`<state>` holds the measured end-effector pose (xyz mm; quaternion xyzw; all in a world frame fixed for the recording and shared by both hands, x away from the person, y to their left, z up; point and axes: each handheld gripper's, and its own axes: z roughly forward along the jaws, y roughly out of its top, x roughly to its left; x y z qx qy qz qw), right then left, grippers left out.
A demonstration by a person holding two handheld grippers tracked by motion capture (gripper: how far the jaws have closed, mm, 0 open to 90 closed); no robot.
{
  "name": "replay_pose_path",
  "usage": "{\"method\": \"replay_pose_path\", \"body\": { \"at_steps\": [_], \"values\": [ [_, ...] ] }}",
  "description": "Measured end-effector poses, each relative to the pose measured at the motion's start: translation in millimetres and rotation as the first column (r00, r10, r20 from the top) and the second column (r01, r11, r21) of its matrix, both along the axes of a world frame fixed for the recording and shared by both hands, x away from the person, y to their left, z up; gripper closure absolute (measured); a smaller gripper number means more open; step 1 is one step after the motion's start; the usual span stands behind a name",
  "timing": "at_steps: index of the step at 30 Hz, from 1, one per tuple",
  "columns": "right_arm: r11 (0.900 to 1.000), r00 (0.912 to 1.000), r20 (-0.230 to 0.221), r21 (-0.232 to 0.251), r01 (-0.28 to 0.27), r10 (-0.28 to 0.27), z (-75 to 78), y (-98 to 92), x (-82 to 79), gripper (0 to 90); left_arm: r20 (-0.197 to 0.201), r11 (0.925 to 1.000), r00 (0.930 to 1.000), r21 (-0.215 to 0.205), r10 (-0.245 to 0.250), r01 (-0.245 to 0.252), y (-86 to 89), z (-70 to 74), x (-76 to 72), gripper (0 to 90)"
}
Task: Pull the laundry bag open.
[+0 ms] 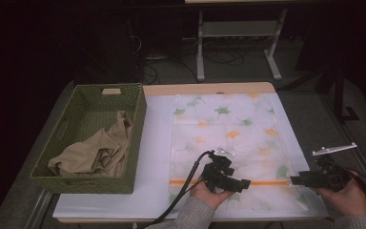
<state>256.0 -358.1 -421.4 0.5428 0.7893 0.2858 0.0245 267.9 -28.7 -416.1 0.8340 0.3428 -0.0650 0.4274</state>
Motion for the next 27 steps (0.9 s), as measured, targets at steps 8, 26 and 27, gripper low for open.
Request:
{"method": "replay_pose_path", "body": {
  "at_steps": [8, 26, 27],
  "values": [
    [1.0, 0.9979, -0.058, 0.01, 0.029, -0.028, -6.4, -7.4, 3.2, 57.7, -0.047, 1.0, 0.9989, 0.006, -0.002, 0.002, -20.3, -3.1, 7.8, 36.7],
    [0.994, 0.9833, -0.164, 0.063, 0.091, -0.08, -15.3, -10.2, 11.8, 66.8, -0.229, 0.999, 0.9732, -0.044, -0.018, 0.008, -71.7, -28.8, 27.8, 57.9],
    [0.994, 0.983, -0.165, 0.062, 0.092, -0.08, -15.2, -9.8, 12.1, 66.8, -0.238, 0.9989, 0.9709, -0.046, -0.024, 0.013, -74.4, -30.3, 28.5, 59.0]
  ]
}}
